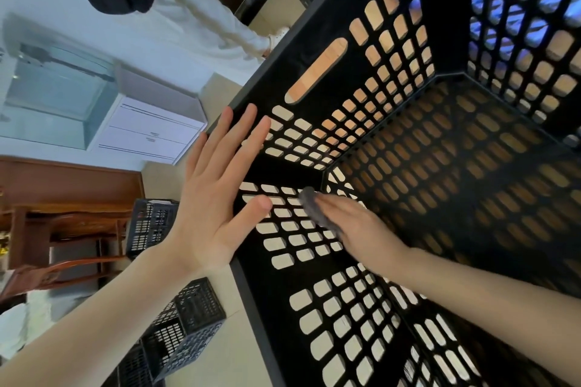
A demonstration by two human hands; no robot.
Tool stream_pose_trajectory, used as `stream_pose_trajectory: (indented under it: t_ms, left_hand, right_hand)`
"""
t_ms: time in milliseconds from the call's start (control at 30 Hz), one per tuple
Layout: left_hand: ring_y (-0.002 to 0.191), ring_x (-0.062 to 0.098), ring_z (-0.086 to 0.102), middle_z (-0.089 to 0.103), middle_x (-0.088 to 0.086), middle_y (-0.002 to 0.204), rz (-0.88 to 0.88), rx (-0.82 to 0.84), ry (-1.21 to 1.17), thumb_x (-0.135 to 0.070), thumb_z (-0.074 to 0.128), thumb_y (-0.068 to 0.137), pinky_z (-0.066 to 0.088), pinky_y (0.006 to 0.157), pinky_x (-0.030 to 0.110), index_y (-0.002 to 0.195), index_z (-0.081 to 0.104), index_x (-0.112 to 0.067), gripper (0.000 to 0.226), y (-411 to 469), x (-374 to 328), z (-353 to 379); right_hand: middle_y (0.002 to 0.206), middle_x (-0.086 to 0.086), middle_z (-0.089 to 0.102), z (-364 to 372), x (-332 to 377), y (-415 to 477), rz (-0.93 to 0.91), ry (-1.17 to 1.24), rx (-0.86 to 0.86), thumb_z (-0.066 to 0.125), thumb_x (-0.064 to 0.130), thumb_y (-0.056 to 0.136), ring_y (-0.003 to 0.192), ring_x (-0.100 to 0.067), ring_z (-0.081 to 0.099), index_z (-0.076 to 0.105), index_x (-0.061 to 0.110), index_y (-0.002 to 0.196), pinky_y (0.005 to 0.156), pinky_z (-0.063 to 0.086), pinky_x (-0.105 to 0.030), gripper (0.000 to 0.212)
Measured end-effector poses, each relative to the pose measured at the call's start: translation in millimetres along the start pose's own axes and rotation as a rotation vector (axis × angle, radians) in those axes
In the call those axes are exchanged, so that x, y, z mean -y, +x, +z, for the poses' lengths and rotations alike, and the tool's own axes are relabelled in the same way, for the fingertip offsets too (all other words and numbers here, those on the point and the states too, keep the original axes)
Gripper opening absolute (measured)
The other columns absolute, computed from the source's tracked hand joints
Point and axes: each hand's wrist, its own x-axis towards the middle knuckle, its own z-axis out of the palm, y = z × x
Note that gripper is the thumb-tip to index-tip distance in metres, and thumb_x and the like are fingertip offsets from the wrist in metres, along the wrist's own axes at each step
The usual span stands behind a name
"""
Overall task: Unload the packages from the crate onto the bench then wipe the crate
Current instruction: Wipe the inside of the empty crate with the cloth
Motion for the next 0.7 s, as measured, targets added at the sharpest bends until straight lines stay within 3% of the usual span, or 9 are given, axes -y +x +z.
stream_pose_trajectory:
  t_ms: [100, 200, 333, 433, 500, 600, 700]
  left_hand:
    - [0.152, 0.021, 0.003, 0.016, -0.004, 0.164, -0.005, -0.005, -0.005, -0.067, 0.019, 0.093, 0.010, 0.117, 0.062, 0.155, 0.023, -0.020, 0.078, 0, 1, 0]
    - [0.152, 0.021, 0.004, 0.017, -0.004, 0.163, -0.001, -0.013, 0.001, -0.066, 0.019, 0.093, 0.010, 0.117, 0.062, 0.155, 0.024, -0.019, 0.077, 0, 1, 1]
    - [0.152, 0.022, 0.004, 0.017, -0.002, 0.163, 0.009, -0.016, 0.001, -0.064, 0.019, 0.094, 0.010, 0.118, 0.061, 0.154, 0.025, -0.017, 0.076, 1, 2, 2]
    - [0.152, 0.023, 0.006, 0.019, -0.001, 0.163, 0.021, -0.021, 0.006, -0.062, 0.019, 0.095, 0.011, 0.118, 0.061, 0.154, 0.025, -0.016, 0.074, 1, 4, 2]
    - [0.152, 0.023, 0.006, 0.020, -0.001, 0.162, 0.024, -0.027, -0.002, -0.061, 0.020, 0.095, 0.011, 0.117, 0.062, 0.154, 0.025, -0.016, 0.074, 1, 4, 1]
    - [0.152, 0.022, 0.005, 0.020, -0.002, 0.162, 0.011, -0.033, -0.011, -0.064, 0.021, 0.095, 0.010, 0.118, 0.060, 0.154, 0.025, -0.017, 0.076, 0, 3, 2]
    - [0.152, 0.020, 0.005, 0.021, -0.005, 0.162, -0.007, -0.029, -0.017, -0.067, 0.020, 0.093, 0.009, 0.119, 0.058, 0.154, 0.026, -0.019, 0.078, 0, 2, 2]
  right_hand:
    - [0.147, 0.000, 0.041, 0, -7, 8, 0.161, -0.051, 0.066, 0.055, -0.003, 0.089, 0.134, -0.015, 0.038, 0.034, 0.018, 0.146, 0.115, 0.028, -0.032, 0.065]
    - [0.146, 0.001, 0.042, -10, 26, 9, 0.137, 0.146, -0.014, 0.055, -0.006, 0.088, 0.133, -0.012, 0.040, 0.036, 0.017, 0.146, 0.114, 0.032, -0.030, 0.065]
    - [0.147, 0.001, 0.042, -25, 87, 5, -0.120, 0.379, -0.109, 0.053, -0.013, 0.084, 0.137, -0.011, 0.035, 0.037, 0.018, 0.145, 0.114, 0.032, -0.034, 0.070]
    - [0.144, -0.010, 0.045, -28, 107, 11, -0.370, 0.400, -0.208, 0.046, -0.009, 0.089, 0.137, -0.020, 0.038, 0.042, 0.005, 0.141, 0.112, 0.034, -0.040, 0.054]
    - [0.144, -0.012, 0.044, -20, 91, 18, -0.420, 0.316, -0.218, 0.048, -0.012, 0.088, 0.137, -0.023, 0.037, 0.042, 0.003, 0.140, 0.112, 0.034, -0.041, 0.055]
    - [0.148, -0.005, 0.041, -2, 32, 27, -0.233, 0.102, -0.120, 0.055, -0.013, 0.085, 0.140, -0.020, 0.033, 0.040, 0.013, 0.142, 0.115, 0.029, -0.045, 0.065]
    - [0.147, -0.007, 0.042, 10, -21, 30, 0.000, -0.127, 0.005, 0.057, -0.007, 0.084, 0.137, -0.025, 0.036, 0.042, 0.015, 0.142, 0.116, 0.027, -0.038, 0.063]
